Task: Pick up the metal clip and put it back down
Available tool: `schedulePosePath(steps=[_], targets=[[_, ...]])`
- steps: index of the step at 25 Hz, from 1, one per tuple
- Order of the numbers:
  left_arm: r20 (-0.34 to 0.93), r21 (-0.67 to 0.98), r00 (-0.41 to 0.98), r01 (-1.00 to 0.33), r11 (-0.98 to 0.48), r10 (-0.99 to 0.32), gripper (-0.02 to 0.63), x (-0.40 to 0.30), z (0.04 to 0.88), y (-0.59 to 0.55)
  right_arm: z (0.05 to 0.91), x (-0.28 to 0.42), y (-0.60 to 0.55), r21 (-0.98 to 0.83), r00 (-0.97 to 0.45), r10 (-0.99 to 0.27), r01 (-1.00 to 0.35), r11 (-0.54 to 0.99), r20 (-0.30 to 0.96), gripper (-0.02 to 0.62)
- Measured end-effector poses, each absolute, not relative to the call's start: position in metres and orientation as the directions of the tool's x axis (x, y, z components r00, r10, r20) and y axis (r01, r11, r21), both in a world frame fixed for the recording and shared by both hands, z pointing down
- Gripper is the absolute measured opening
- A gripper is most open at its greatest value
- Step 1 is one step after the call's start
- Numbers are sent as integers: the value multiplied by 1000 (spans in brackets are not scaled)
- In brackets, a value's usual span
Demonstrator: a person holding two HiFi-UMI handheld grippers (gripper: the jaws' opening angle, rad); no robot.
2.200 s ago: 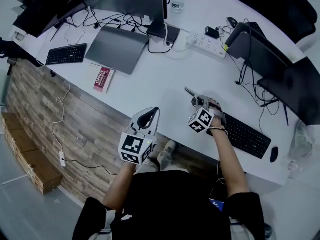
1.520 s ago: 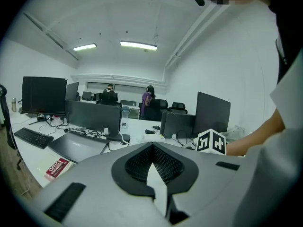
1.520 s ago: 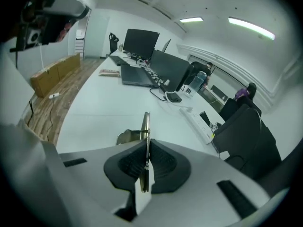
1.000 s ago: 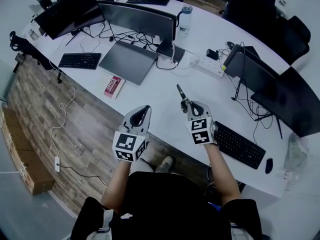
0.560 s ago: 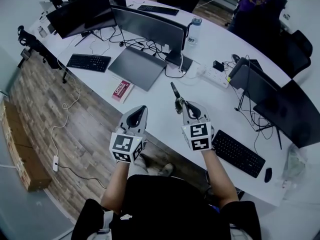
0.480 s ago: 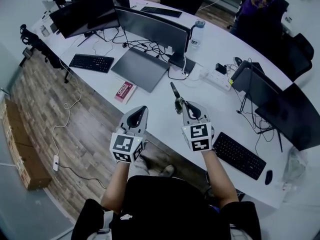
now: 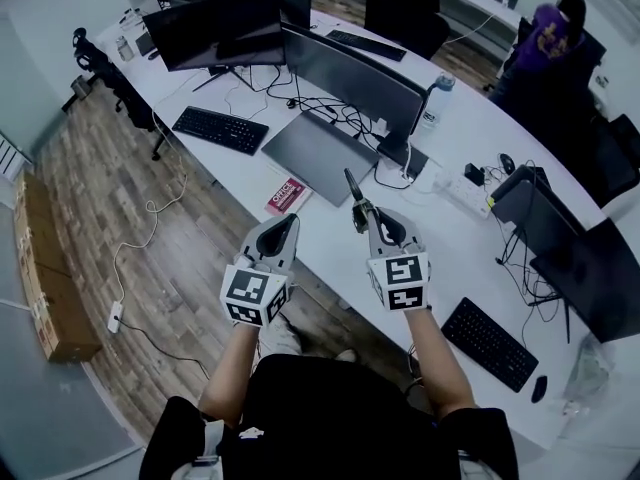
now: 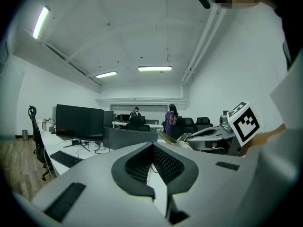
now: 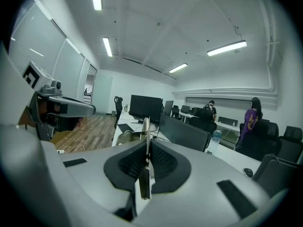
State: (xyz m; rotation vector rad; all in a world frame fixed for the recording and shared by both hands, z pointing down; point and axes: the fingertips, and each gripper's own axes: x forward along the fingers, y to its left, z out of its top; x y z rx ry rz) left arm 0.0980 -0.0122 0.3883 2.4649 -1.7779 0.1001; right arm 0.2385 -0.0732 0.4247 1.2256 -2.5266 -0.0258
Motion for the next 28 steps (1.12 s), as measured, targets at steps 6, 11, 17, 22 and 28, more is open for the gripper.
schedulePosePath(steps=[6,11,17,22,28], targets=[[86,35,271,-962,-269,-959,9,46,375,-24,406,186,-88,149,-617,-747,-737,659,247,25],[71,36,245,-969,-243,-967,9,9,369,-35,402,145,-104,157,-636,-732,-719,677,244,25],[68,33,215,-977,-213,-974,9,-38,365,-40,398,94,-113,169,-665,-707,-688,705,241,25],[63,30,191,-981,-190,-980,9,-82,359,-41,390,50,-119,165,-682,-695,-676,718,229,25],[50,25,177,-984,-176,-983,9,-128,357,-42,386,-2,-123,159,-707,-673,-655,739,218,25]])
